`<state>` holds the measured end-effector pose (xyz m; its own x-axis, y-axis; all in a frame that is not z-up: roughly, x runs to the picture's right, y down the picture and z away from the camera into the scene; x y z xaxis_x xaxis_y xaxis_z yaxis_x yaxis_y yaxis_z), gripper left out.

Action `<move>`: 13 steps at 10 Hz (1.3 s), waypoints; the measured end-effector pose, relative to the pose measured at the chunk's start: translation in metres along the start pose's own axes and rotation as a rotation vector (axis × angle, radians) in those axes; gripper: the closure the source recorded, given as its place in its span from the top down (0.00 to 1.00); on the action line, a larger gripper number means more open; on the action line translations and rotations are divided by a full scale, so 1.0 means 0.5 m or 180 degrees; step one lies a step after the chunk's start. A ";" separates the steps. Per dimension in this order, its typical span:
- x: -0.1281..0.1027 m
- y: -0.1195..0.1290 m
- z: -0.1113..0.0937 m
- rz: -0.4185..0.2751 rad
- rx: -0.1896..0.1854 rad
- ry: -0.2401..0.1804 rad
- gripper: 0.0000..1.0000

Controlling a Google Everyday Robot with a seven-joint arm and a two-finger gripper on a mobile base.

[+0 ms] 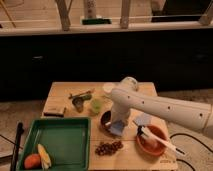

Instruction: Wipe purple bowl with sponge

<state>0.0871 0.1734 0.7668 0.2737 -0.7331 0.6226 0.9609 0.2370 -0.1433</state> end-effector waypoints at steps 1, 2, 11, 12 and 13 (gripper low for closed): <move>0.025 0.002 0.002 0.0081 -0.0007 0.0006 0.00; 0.042 -0.004 0.001 0.0122 -0.0006 0.0012 0.00; -0.037 -0.068 -0.030 -0.0356 0.0095 -0.0070 0.00; -0.047 -0.056 -0.023 -0.0364 0.0065 -0.0088 0.00; -0.046 -0.042 -0.016 -0.0328 0.0036 -0.0092 0.00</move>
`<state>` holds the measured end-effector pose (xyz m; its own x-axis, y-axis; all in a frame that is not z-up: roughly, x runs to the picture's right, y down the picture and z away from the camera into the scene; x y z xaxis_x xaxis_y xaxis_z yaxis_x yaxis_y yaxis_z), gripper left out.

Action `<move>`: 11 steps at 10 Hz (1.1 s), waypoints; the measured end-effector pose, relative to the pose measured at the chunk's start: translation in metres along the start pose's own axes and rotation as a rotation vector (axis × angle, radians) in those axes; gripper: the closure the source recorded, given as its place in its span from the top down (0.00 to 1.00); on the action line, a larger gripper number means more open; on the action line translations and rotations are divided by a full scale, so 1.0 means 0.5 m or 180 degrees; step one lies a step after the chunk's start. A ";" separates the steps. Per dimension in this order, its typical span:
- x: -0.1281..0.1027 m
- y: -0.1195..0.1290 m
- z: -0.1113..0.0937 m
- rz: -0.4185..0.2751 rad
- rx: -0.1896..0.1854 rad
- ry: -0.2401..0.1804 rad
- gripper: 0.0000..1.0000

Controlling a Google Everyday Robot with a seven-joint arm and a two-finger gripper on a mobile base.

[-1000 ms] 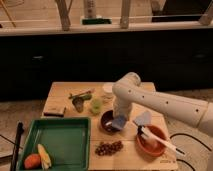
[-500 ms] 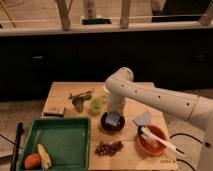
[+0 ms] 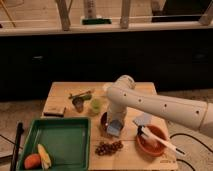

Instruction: Wipe purple bowl with sponge

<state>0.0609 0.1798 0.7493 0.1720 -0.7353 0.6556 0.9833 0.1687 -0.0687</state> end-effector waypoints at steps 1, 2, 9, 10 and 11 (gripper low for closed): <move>0.012 0.013 0.005 0.0073 -0.0032 0.0002 0.00; 0.032 0.019 0.008 0.0145 -0.0049 -0.0004 0.00; 0.116 -0.060 -0.012 0.0070 -0.0021 0.0065 0.00; 0.094 -0.072 -0.015 -0.0024 0.0009 0.0061 0.00; 0.059 -0.076 -0.018 -0.0122 0.0028 0.0051 0.00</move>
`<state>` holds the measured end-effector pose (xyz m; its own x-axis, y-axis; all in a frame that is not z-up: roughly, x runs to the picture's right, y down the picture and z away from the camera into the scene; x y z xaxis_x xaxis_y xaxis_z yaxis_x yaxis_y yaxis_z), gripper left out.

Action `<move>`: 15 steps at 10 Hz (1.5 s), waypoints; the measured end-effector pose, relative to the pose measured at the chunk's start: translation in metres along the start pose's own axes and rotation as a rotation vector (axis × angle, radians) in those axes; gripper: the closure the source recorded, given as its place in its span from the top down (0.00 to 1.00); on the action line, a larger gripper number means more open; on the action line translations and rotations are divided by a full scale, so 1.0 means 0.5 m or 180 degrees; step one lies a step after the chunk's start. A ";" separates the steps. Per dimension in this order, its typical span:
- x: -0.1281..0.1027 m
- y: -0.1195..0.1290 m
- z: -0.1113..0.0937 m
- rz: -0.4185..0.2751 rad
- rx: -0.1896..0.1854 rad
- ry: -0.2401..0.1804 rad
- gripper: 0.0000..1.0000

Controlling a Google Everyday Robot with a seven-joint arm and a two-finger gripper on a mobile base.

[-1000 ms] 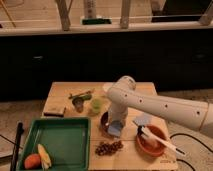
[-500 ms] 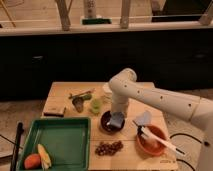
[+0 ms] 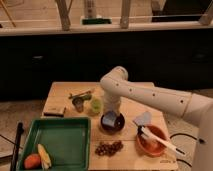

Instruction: Wipe purple bowl with sponge

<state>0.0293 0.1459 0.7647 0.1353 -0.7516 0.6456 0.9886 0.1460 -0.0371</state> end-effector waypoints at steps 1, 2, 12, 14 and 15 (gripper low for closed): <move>-0.023 0.001 0.000 -0.0053 0.0001 -0.0013 0.00; -0.044 0.007 0.005 -0.0091 -0.0017 -0.0036 0.00; 0.043 0.037 0.027 0.0201 -0.0095 -0.0002 0.00; 0.022 0.009 0.008 0.0013 -0.0005 -0.0003 0.00; -0.001 -0.005 -0.002 -0.0104 0.0038 -0.0016 0.00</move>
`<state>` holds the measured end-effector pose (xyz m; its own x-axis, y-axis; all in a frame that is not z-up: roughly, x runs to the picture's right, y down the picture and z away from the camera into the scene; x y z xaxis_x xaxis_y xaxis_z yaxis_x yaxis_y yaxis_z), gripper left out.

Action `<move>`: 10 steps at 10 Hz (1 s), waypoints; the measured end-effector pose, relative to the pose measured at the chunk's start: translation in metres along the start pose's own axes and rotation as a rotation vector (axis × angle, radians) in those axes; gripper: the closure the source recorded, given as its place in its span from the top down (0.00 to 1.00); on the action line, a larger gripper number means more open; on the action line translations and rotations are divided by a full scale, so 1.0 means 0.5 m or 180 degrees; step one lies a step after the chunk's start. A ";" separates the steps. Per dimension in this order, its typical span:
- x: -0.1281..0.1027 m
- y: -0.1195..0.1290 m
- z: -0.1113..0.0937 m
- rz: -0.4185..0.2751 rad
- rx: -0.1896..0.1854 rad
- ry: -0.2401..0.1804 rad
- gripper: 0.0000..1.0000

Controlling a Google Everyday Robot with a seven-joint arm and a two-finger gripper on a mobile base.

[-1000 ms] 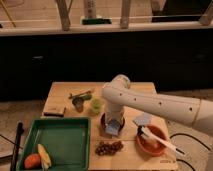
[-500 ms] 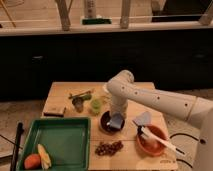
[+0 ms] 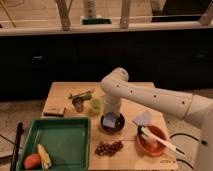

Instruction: Wipe purple bowl with sponge

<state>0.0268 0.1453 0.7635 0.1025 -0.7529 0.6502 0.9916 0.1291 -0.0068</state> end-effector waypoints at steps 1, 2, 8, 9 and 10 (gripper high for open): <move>-0.024 -0.006 -0.005 -0.0108 0.0014 -0.0019 0.00; -0.036 -0.006 -0.002 -0.0157 0.0002 -0.0041 0.00; -0.010 0.097 0.041 0.0156 -0.0227 -0.0120 0.00; 0.004 0.096 0.039 0.0205 -0.0217 -0.0105 0.00; 0.029 0.087 0.037 0.0251 -0.0199 -0.0072 0.00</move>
<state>0.0702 0.1519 0.7869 0.1792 -0.7271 0.6628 0.9836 0.1463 -0.1054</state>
